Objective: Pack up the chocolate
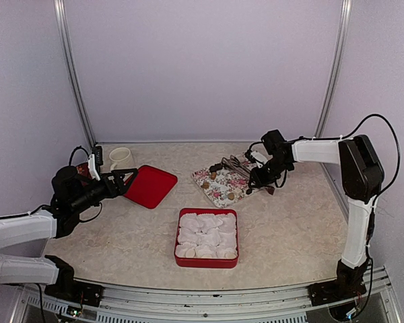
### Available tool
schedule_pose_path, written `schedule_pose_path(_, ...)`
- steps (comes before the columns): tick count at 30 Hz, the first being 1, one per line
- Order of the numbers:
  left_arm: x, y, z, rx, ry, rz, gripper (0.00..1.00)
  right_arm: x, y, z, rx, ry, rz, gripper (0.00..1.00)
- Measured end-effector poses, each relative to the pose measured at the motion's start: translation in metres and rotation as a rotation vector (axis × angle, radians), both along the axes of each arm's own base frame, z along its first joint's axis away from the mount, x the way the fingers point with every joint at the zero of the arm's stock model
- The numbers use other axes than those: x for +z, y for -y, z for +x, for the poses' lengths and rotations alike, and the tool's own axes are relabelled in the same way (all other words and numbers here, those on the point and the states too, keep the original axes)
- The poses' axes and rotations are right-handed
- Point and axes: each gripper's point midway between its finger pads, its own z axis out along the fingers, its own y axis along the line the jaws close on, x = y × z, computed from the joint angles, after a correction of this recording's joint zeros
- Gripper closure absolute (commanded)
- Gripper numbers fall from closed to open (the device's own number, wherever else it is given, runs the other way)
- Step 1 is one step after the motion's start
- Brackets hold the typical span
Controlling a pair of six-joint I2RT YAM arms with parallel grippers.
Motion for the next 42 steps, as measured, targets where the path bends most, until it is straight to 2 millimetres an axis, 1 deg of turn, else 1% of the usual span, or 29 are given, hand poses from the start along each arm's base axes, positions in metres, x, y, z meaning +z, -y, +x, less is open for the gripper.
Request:
schedule_pose_path(6,-0.001,-0.001,0.001,0.003,-0.002,0.001,0.01,-0.002,-0.004,-0.004,0.017,-0.019,0.021,0.66)
schedule_pose_path(11,-0.001,-0.001,0.001,0.003,-0.001,0.0,0.01,-0.01,-0.005,-0.007,0.022,-0.044,0.022,0.65)
schedule_pose_path(17,-0.002,-0.002,0.001,0.005,-0.004,0.001,0.01,-0.017,-0.004,-0.007,0.021,-0.067,0.01,0.67)
schedule_pose_path(22,-0.002,-0.002,0.002,0.005,0.0,-0.001,0.01,-0.012,-0.005,0.0,0.017,-0.055,-0.002,0.69)
schedule_pose_path(25,-0.001,-0.002,0.002,0.004,0.003,-0.002,0.01,-0.006,-0.006,0.005,0.017,-0.044,-0.001,0.72)
schedule_pose_path(29,-0.004,-0.003,0.002,0.007,-0.001,0.0,0.01,-0.005,-0.008,0.009,0.024,-0.041,-0.005,0.75)
schedule_pose_path(38,-0.008,-0.005,0.001,0.011,-0.009,0.002,0.01,-0.007,-0.006,0.004,0.036,-0.056,-0.016,0.81)
schedule_pose_path(42,-0.008,-0.005,0.001,0.007,-0.009,0.0,0.01,-0.001,-0.001,-0.008,0.038,-0.061,-0.015,0.81)
